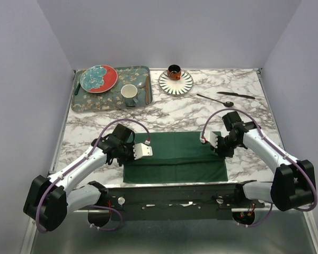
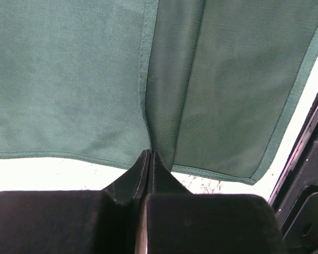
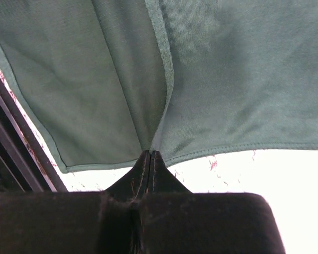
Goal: Fold the napkin into a case and place the utensils inside
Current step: Fold and flatten the napkin at the center of the board, then move the rectangle-folded napkin to the center of the board.
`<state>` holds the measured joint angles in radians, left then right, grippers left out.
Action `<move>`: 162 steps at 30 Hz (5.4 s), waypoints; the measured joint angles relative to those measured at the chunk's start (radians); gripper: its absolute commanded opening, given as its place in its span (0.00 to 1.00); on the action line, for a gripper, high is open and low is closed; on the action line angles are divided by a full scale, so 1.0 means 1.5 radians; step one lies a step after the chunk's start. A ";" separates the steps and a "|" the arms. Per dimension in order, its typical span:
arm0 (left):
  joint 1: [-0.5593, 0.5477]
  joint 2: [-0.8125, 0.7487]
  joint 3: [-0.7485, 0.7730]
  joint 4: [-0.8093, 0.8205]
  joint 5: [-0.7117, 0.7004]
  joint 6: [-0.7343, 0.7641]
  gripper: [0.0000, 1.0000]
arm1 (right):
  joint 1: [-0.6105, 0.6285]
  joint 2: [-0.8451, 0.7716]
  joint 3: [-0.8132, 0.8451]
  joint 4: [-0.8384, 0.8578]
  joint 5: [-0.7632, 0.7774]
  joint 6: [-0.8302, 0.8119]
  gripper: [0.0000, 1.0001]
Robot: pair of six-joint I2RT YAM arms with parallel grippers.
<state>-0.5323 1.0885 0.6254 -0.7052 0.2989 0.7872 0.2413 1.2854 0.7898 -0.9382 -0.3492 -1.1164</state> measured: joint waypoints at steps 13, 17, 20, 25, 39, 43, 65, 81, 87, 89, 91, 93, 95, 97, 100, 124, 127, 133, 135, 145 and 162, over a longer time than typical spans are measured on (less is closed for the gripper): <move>-0.002 -0.116 -0.034 -0.044 0.024 0.071 0.00 | 0.001 -0.128 -0.092 0.000 0.005 -0.060 0.06; -0.014 -0.144 -0.062 -0.053 0.033 0.100 0.00 | 0.009 -0.185 -0.149 0.007 0.012 -0.092 0.07; -0.028 -0.153 -0.079 -0.061 0.036 0.117 0.00 | 0.020 -0.215 -0.176 0.013 0.018 -0.116 0.06; -0.050 -0.154 -0.088 -0.065 0.036 0.130 0.00 | 0.034 -0.242 -0.199 0.016 0.026 -0.148 0.06; -0.087 -0.172 -0.096 -0.076 0.036 0.146 0.00 | 0.045 -0.264 -0.201 0.003 0.033 -0.217 0.06; -0.092 -0.178 -0.096 -0.088 0.036 0.161 0.00 | 0.048 -0.276 -0.201 -0.010 0.033 -0.258 0.06; -0.100 -0.257 -0.075 -0.145 0.036 0.171 0.00 | 0.048 -0.372 -0.169 -0.122 0.028 -0.375 0.11; -0.130 -0.292 -0.073 -0.164 0.036 0.154 0.47 | 0.049 -0.415 -0.168 -0.172 0.023 -0.408 0.41; -0.142 -0.310 -0.041 -0.180 0.018 0.116 0.66 | 0.049 -0.379 -0.118 -0.164 0.023 -0.327 0.54; -0.144 -0.308 -0.018 -0.180 0.001 0.103 0.67 | 0.048 -0.340 -0.074 -0.160 0.022 -0.283 0.59; -0.143 -0.297 0.003 -0.169 -0.020 0.082 0.64 | 0.035 -0.275 -0.004 -0.151 0.007 -0.210 0.61; -0.137 -0.276 0.019 -0.155 -0.035 0.057 0.62 | 0.004 -0.210 0.063 -0.131 -0.016 -0.153 0.61; -0.110 -0.231 0.036 -0.133 -0.034 0.026 0.58 | -0.038 -0.143 0.125 -0.120 -0.042 -0.094 0.56; -0.044 -0.177 0.054 -0.110 -0.011 0.000 0.53 | -0.085 -0.046 0.209 -0.114 -0.070 -0.032 0.54; 0.109 -0.043 0.123 -0.068 0.041 -0.047 0.50 | -0.137 0.112 0.341 -0.102 -0.099 0.036 0.49; 0.241 0.418 0.315 0.050 0.140 -0.098 0.40 | -0.147 0.462 0.446 -0.090 -0.122 0.128 0.50; 0.232 0.424 0.308 0.052 0.139 -0.090 0.28 | -0.138 0.475 0.428 -0.079 -0.122 0.128 0.46; 0.219 0.429 0.290 0.051 0.137 -0.071 0.06 | -0.128 0.477 0.402 -0.066 -0.117 0.122 0.21; 0.218 0.430 0.289 0.050 0.136 -0.066 0.01 | -0.127 0.477 0.400 -0.064 -0.116 0.122 0.09; 0.218 0.430 0.290 0.059 0.130 -0.062 0.00 | -0.121 0.477 0.401 -0.048 -0.100 0.123 0.01; 0.218 0.473 0.405 0.187 0.027 -0.078 0.36 | -0.118 0.532 0.591 0.025 -0.014 0.216 0.51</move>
<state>-0.2050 1.7977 1.2327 -0.4240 0.3393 0.6708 0.0647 2.0827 1.6764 -0.9012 -0.3710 -0.7929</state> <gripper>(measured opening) 0.211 0.301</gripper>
